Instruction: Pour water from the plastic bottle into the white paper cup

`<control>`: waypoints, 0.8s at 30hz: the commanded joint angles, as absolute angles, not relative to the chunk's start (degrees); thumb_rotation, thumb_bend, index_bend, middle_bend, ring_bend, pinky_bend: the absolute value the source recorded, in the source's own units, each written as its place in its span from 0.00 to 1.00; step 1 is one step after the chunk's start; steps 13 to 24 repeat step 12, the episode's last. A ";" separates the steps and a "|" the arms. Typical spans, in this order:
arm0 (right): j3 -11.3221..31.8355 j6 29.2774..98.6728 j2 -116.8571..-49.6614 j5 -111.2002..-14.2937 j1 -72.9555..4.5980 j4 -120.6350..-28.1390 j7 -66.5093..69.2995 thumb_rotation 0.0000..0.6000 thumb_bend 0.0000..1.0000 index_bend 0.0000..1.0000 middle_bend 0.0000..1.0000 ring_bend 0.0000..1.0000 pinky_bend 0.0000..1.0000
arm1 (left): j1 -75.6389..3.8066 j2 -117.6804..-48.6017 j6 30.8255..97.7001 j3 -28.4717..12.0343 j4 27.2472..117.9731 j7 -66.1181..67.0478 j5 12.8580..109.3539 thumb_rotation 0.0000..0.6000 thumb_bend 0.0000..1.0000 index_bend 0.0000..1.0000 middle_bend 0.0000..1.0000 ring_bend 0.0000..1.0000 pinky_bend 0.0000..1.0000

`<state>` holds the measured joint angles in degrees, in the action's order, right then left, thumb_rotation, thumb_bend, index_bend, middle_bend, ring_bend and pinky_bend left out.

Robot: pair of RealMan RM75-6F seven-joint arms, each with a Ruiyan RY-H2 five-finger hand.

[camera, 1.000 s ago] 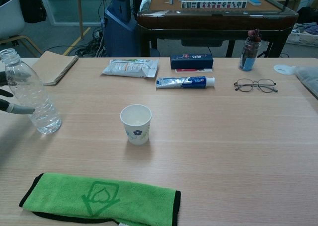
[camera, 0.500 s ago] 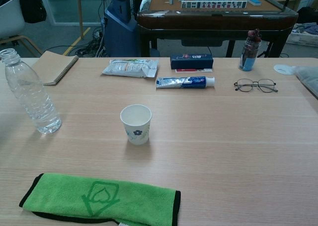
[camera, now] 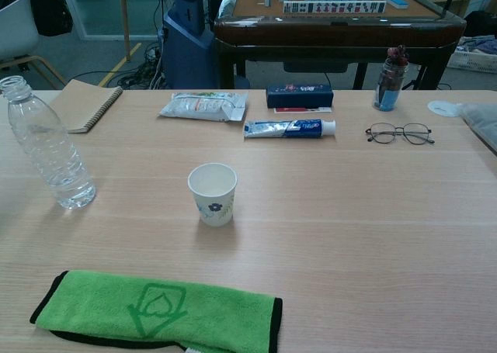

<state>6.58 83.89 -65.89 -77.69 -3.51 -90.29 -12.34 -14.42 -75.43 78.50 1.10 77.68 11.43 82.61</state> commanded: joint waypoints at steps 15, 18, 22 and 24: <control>6.14 83.64 -65.85 -78.10 -3.60 -90.18 -12.20 1.00 0.00 0.20 0.25 0.23 0.50 | -12.07 -74.25 78.79 1.99 77.94 15.27 83.18 1.00 0.02 0.23 0.20 0.16 0.25; 6.14 83.64 -65.85 -78.10 -3.60 -90.18 -12.20 1.00 0.00 0.20 0.25 0.23 0.50 | -12.07 -74.25 78.79 1.99 77.94 15.27 83.18 1.00 0.02 0.23 0.20 0.16 0.25; 6.14 83.64 -65.85 -78.10 -3.60 -90.18 -12.20 1.00 0.00 0.20 0.25 0.23 0.50 | -12.07 -74.25 78.79 1.99 77.94 15.27 83.18 1.00 0.02 0.23 0.20 0.16 0.25; 6.14 83.64 -65.85 -78.10 -3.60 -90.18 -12.20 1.00 0.00 0.20 0.25 0.23 0.50 | -12.07 -74.25 78.79 1.99 77.94 15.27 83.18 1.00 0.02 0.23 0.20 0.16 0.25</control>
